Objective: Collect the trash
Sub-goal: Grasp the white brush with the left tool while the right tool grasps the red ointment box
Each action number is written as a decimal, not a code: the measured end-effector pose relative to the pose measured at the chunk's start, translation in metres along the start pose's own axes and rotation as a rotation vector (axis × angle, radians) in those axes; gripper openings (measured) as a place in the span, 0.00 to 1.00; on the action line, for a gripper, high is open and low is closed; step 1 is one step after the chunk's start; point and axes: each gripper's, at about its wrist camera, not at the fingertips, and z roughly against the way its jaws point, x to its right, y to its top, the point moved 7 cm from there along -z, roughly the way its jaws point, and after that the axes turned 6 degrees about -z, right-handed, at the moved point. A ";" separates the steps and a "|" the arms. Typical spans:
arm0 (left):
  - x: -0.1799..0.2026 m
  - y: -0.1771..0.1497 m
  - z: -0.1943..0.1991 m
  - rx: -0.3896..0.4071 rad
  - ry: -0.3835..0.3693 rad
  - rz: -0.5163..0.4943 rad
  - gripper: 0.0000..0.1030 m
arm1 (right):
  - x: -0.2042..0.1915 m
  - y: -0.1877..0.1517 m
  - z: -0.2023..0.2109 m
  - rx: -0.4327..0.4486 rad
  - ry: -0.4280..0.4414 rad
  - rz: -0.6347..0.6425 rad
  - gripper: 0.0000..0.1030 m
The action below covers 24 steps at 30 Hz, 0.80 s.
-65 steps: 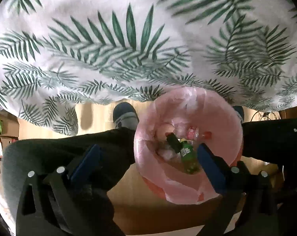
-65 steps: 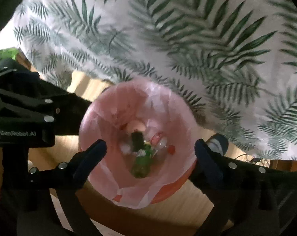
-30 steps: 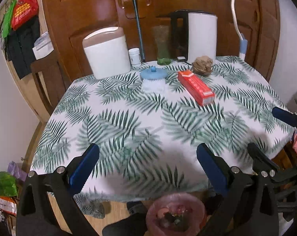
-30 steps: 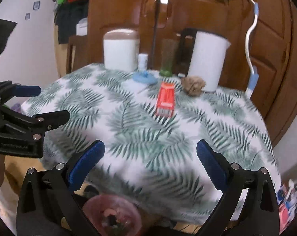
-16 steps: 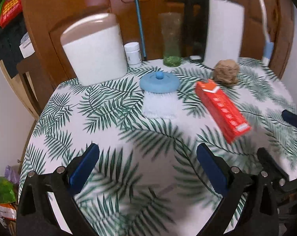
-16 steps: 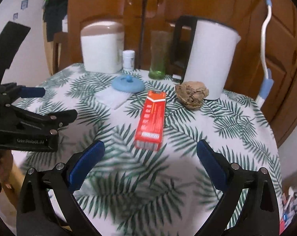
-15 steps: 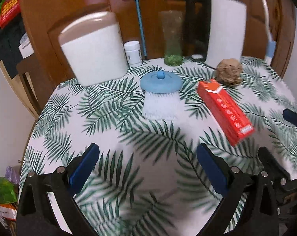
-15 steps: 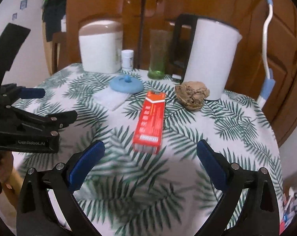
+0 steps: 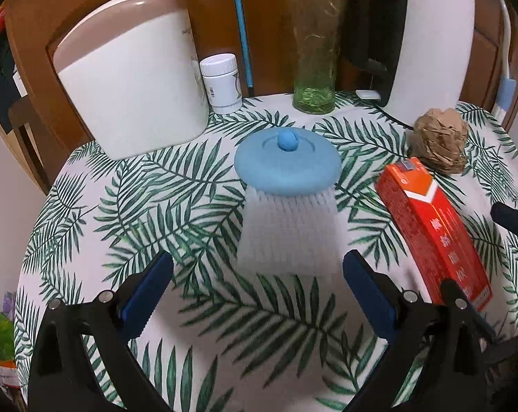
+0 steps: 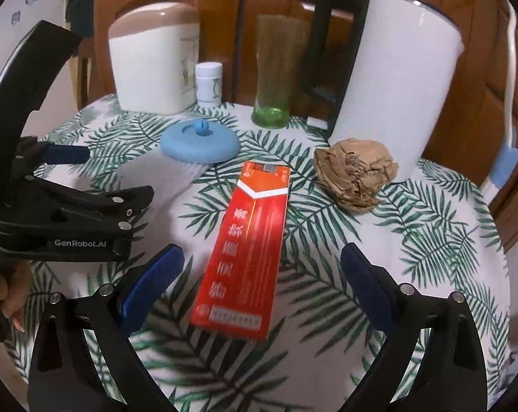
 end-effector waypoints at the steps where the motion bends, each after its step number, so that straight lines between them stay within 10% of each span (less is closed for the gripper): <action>1: -0.001 0.001 -0.002 -0.002 0.002 0.001 0.95 | 0.000 0.001 -0.004 -0.006 0.000 -0.002 0.90; 6: -0.001 0.001 -0.011 -0.012 0.001 -0.005 0.95 | -0.001 0.003 -0.024 -0.060 0.001 0.004 0.81; 9: 0.002 0.001 -0.016 -0.017 -0.014 -0.003 0.95 | -0.002 0.002 -0.032 -0.095 0.019 -0.001 0.49; 20: 0.022 0.013 -0.033 -0.026 -0.092 -0.007 0.94 | 0.009 -0.001 -0.027 -0.089 0.024 -0.027 0.47; 24: 0.027 0.017 -0.036 -0.014 -0.102 -0.021 0.77 | 0.010 -0.002 -0.028 -0.086 0.024 -0.026 0.47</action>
